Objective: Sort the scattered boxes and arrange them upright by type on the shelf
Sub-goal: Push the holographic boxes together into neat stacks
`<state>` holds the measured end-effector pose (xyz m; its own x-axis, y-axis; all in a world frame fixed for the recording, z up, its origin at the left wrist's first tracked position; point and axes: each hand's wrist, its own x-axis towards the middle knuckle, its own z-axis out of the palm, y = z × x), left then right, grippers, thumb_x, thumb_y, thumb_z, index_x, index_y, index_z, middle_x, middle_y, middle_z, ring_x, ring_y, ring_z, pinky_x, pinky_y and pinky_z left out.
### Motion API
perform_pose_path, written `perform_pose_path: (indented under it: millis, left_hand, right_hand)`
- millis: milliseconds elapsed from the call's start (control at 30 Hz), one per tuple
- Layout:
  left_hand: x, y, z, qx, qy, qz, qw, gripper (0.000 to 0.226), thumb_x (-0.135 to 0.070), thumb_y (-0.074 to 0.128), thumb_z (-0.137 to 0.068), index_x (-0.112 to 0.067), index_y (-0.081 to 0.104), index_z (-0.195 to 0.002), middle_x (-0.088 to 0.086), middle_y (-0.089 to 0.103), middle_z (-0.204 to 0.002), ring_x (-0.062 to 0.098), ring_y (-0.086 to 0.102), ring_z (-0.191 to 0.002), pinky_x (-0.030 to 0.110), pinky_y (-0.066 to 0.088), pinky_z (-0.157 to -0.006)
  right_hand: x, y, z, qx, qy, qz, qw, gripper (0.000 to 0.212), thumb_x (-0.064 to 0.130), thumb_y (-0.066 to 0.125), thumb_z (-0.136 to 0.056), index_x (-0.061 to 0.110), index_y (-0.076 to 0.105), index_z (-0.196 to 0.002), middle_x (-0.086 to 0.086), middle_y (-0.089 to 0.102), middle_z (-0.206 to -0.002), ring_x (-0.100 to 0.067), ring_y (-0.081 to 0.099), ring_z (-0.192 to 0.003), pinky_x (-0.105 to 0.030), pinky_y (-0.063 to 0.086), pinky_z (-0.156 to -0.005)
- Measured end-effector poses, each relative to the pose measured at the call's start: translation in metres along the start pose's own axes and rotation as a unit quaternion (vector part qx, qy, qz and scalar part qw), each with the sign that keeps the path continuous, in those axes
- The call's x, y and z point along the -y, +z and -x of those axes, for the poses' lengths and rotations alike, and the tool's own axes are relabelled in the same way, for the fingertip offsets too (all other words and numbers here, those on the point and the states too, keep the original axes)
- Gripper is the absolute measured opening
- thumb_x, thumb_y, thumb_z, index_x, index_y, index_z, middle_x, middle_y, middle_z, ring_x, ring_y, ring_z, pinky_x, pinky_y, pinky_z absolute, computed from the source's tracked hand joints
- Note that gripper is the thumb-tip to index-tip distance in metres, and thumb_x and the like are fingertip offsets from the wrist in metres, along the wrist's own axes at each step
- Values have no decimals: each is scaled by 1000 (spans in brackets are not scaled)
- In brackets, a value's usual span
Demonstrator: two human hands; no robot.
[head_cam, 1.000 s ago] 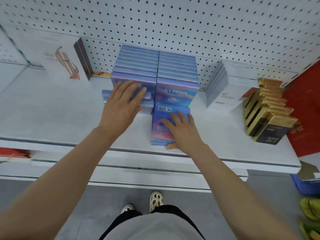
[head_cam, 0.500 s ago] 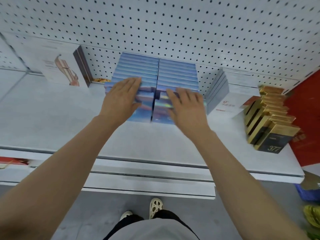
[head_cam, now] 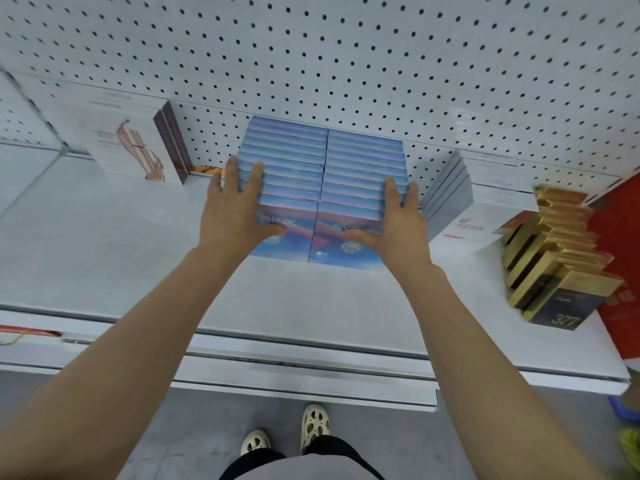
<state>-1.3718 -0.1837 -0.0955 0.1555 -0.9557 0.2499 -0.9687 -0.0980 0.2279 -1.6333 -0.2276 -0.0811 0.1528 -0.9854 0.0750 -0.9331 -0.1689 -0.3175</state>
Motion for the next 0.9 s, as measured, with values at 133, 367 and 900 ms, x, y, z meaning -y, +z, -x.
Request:
perform_pose_path:
  millis: [133, 367, 900]
  left_hand:
    - [-4, -4, -4, 24, 2, 27, 999, 111, -50, 83, -66, -14, 23, -153, 25, 11, -158, 50, 34, -131, 52, 30, -108]
    - [-13, -1, 2, -28, 73, -88, 993, 110, -35, 93, -54, -17, 36, -147, 21, 29, -154, 53, 27, -134, 65, 28, -107]
    - [-37, 36, 3, -91, 141, -179, 969, 113, -36, 95, -44, -25, 38, -141, 12, 44, -141, 40, 42, -130, 52, 29, -108]
  right_hand:
    - [-4, -5, -2, 5, -24, -34, 999, 110, 51, 82, -74, 20, 17, -157, -20, 3, -163, -40, 47, -131, -40, 41, -103]
    - [-10, 0, 3, -7, -53, 19, 998, 112, 48, 87, -65, 22, 27, -155, -23, 9, -162, -42, 35, -139, -45, 39, -107]
    - [0, 51, 1, -210, -146, 227, 940, 108, 38, 94, -48, 20, 40, -139, -17, 54, -139, -38, 51, -127, -50, 34, -106]
